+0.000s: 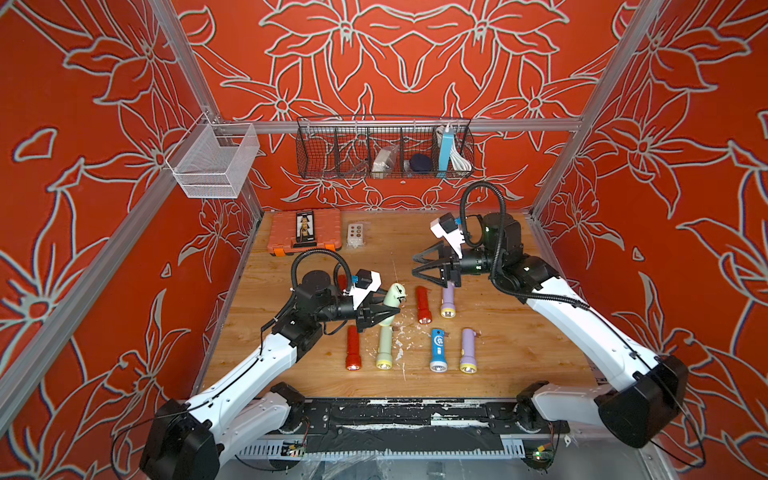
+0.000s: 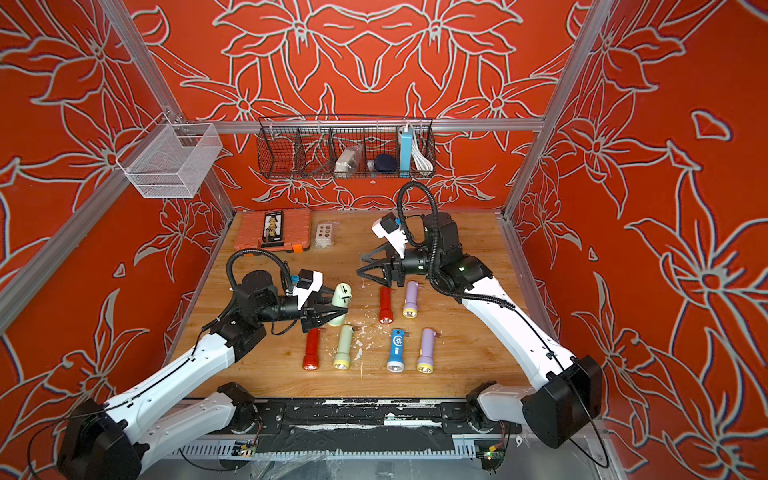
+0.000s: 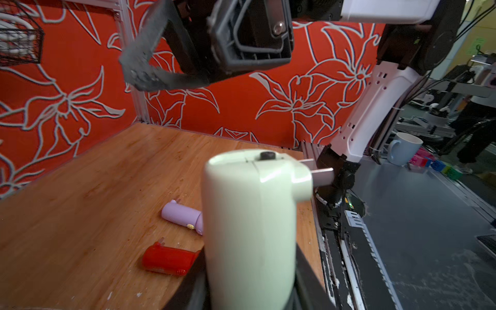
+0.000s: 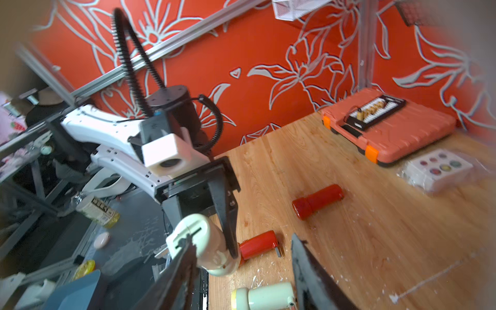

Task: Close the plug at the bottom of the flashlight
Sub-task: Close the plug of the flashlight.

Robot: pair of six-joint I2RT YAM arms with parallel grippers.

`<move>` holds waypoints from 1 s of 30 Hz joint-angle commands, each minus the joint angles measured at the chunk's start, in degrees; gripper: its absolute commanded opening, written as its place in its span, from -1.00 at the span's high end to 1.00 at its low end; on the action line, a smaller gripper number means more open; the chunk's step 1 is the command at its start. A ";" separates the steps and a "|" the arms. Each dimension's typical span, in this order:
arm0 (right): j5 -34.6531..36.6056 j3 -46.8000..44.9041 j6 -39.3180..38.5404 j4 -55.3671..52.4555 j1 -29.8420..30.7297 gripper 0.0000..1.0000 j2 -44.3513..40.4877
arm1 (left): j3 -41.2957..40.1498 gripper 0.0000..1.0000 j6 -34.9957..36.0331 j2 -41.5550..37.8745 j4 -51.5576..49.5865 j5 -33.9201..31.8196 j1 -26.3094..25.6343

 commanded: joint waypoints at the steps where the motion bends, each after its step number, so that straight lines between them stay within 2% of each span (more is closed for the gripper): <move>1: -7.31 -1.47 0.56 5.04 0.96 -0.30 -0.08 | 2.13 1.00 0.29 1.80 4.19 6.04 0.48; 10: -11.19 -2.41 -2.67 2.65 3.48 -0.37 1.33 | 2.76 1.00 -0.42 1.46 4.61 8.83 0.67; 23: -9.88 -2.55 -3.87 1.19 6.23 -0.37 2.97 | 3.25 1.00 -0.86 1.04 4.46 9.51 0.67; 30: -9.35 -2.37 -3.79 1.23 6.59 -0.24 3.43 | 3.31 1.00 -0.68 0.75 4.15 9.24 0.66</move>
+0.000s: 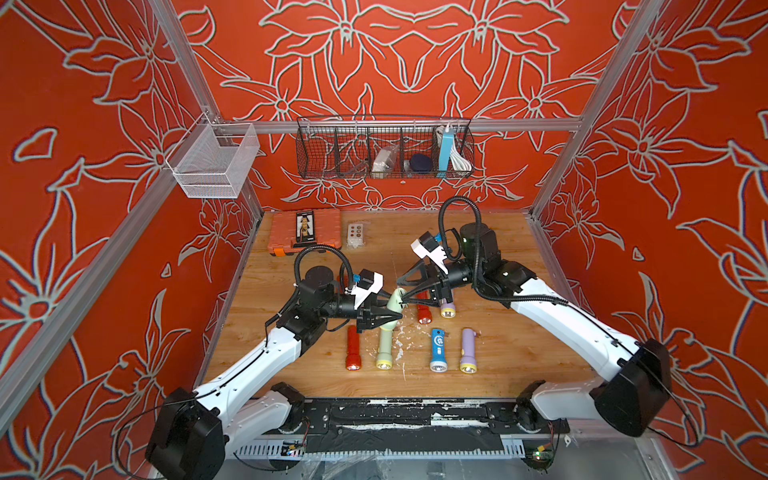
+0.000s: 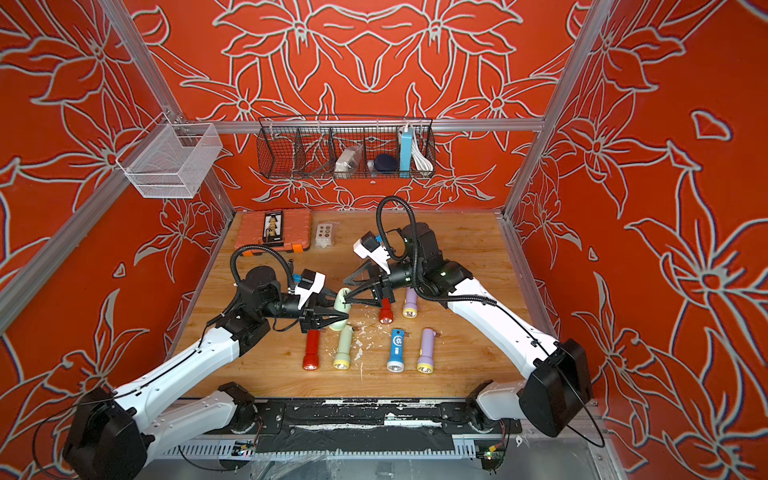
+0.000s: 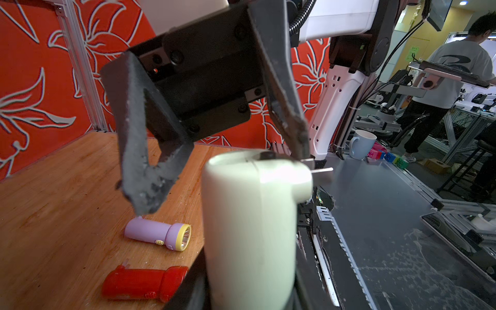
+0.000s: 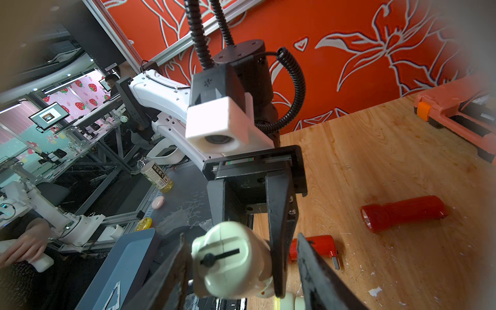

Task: Close the plug at the bottom of the flashlight
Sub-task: Close the plug of the flashlight.

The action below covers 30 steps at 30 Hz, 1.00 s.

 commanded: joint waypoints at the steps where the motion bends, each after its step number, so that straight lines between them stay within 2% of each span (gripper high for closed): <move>1: -0.85 -0.01 -1.65 -0.03 0.53 -0.19 0.09 | 2.19 1.00 0.37 -1.35 2.08 1.35 0.34; 4: -1.10 -0.01 -1.58 -0.11 0.53 -0.03 0.27 | 2.17 1.00 0.46 -1.57 2.00 1.27 0.32; 14: -0.76 0.34 -2.53 -2.31 1.13 0.17 1.13 | 2.52 1.00 0.93 -2.10 1.38 0.76 0.34; 20: 0.26 0.43 -4.64 -5.77 2.10 0.37 2.36 | 3.25 1.00 2.10 -2.05 0.09 0.38 0.27; 30: 1.53 -2.35 -4.00 -6.04 2.90 0.36 1.99 | 3.84 1.00 2.49 -4.09 0.07 -0.91 0.49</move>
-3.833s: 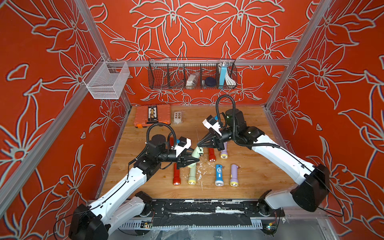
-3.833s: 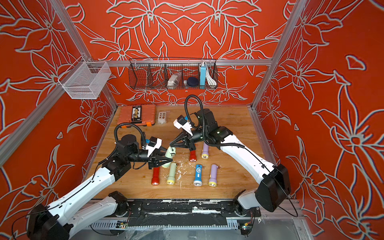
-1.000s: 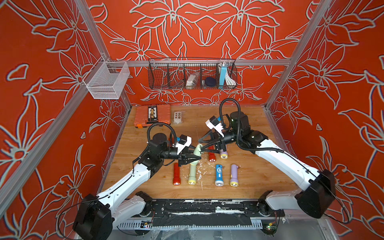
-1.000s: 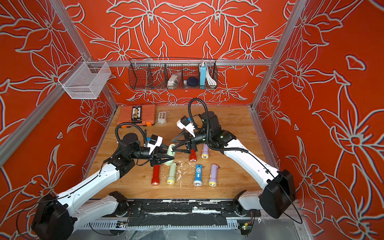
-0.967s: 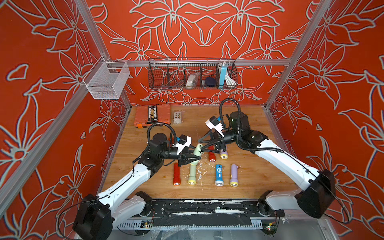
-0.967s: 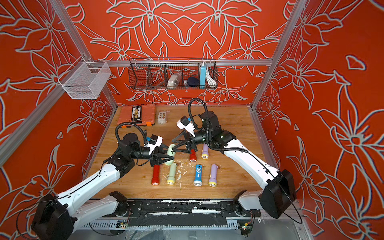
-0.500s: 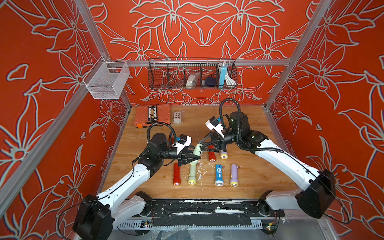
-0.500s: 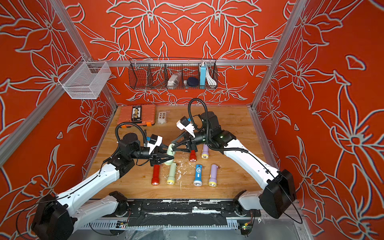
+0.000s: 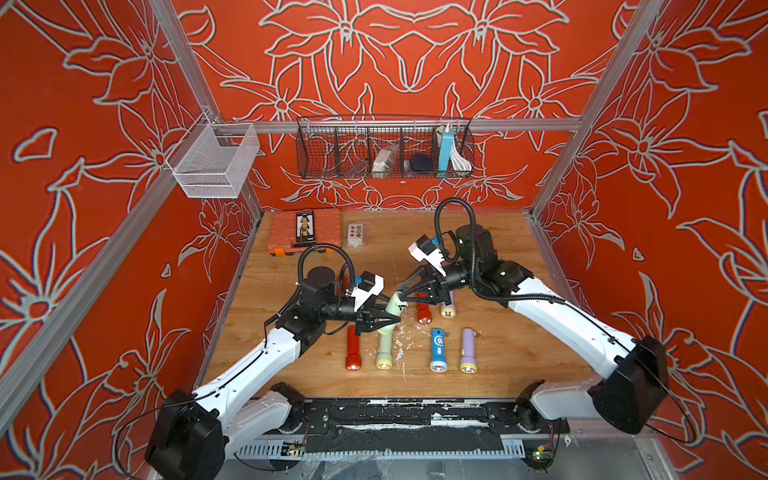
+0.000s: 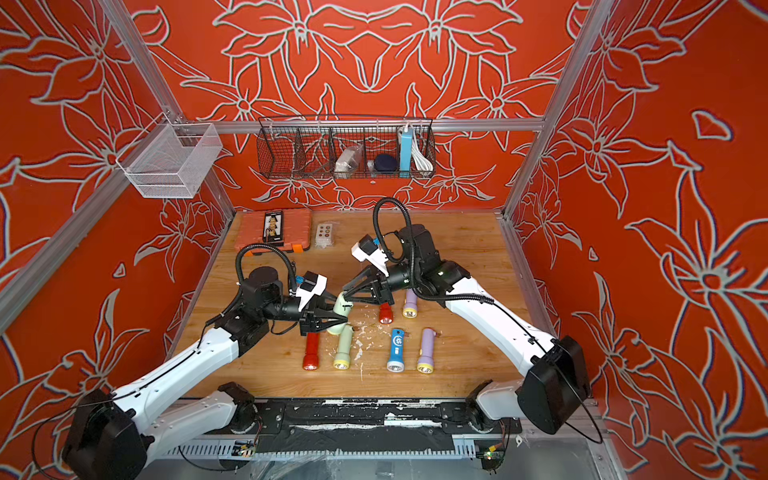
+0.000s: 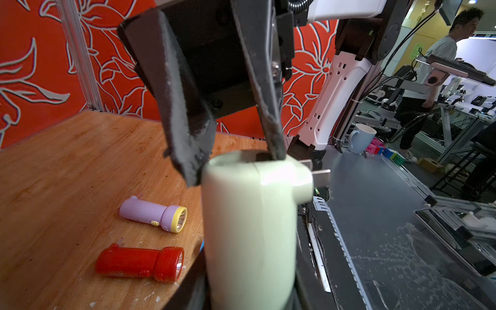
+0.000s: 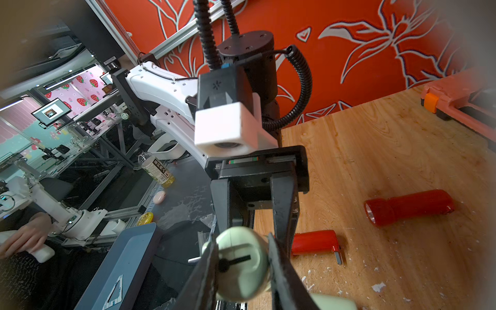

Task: Close the plug at the bottom of the flashlight
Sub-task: Close the plug of the flashlight.

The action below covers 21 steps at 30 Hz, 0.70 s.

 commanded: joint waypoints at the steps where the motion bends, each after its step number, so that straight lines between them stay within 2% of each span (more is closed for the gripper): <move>1: 1.37 -2.83 -0.95 -2.73 1.90 0.40 0.99 | 3.71 1.00 0.69 -3.17 6.50 -0.57 0.16; 8: 2.27 -4.07 -0.61 -2.63 3.40 0.67 2.28 | 4.67 1.00 2.10 -4.33 5.66 -2.45 0.34; 13: 2.33 -4.64 -0.77 -3.00 5.31 0.98 3.29 | 5.41 1.00 3.85 -5.66 4.75 -4.06 0.93; 17: 2.16 -4.98 0.34 -1.68 5.89 1.00 4.31 | 5.78 1.00 3.89 -6.47 4.71 -4.04 1.13; 21: 9.13 -2.64 -1.38 -4.03 5.65 1.00 3.63 | 5.75 1.00 4.22 -6.97 2.73 -2.79 1.09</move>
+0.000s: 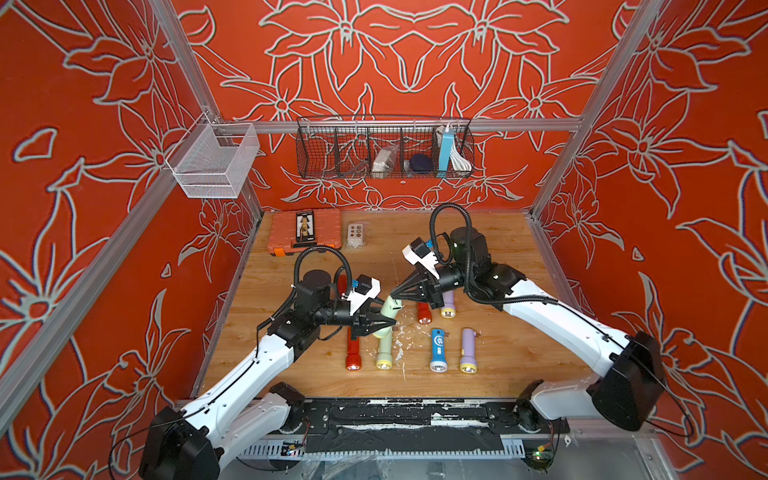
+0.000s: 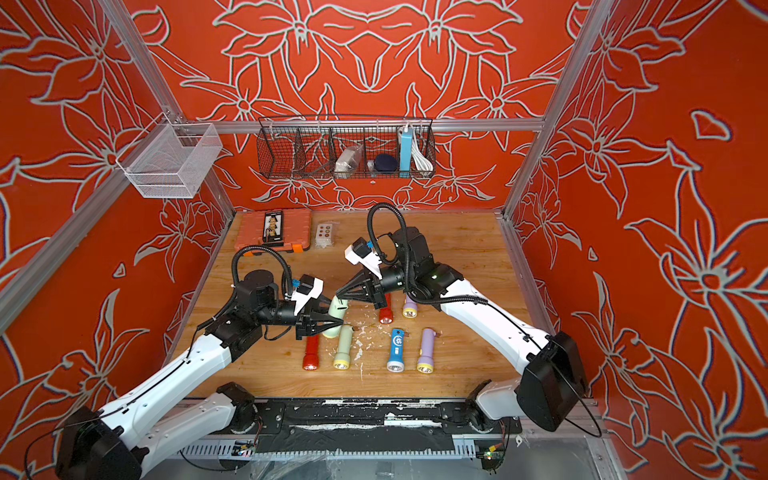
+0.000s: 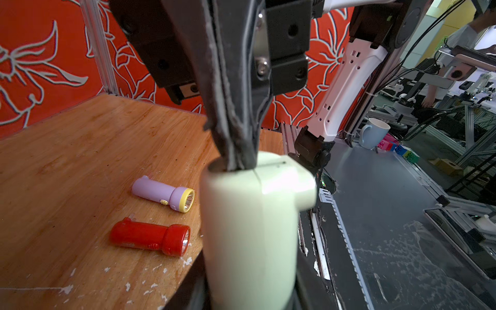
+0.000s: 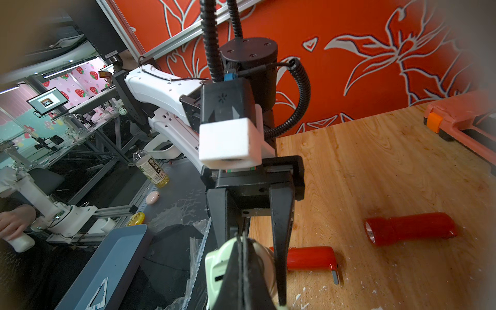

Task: Close the plug at the bottom of the flashlight
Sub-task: Close the plug of the flashlight.

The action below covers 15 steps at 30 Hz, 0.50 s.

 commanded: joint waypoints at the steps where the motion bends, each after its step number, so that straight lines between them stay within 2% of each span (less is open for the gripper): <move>1: 8.92 -0.12 -2.63 -10.91 2.60 1.00 2.52 | 5.59 1.00 1.69 -2.90 10.82 0.90 0.27; 4: 13.72 4.12 -3.85 -12.75 1.84 1.00 2.64 | 5.25 1.00 2.09 -2.91 8.57 2.06 0.30; 6: 14.40 8.04 -5.13 -14.41 1.12 1.00 3.06 | 5.01 1.00 2.64 -3.00 7.04 2.01 0.30; 11: 16.49 14.80 -5.81 -15.30 0.03 0.62 1.94 | 4.58 1.00 5.28 -3.10 2.13 1.19 0.26; 15: 18.58 15.79 -4.59 -12.77 -0.35 0.25 -0.94 | 2.79 1.00 6.16 -2.70 1.53 -1.36 0.30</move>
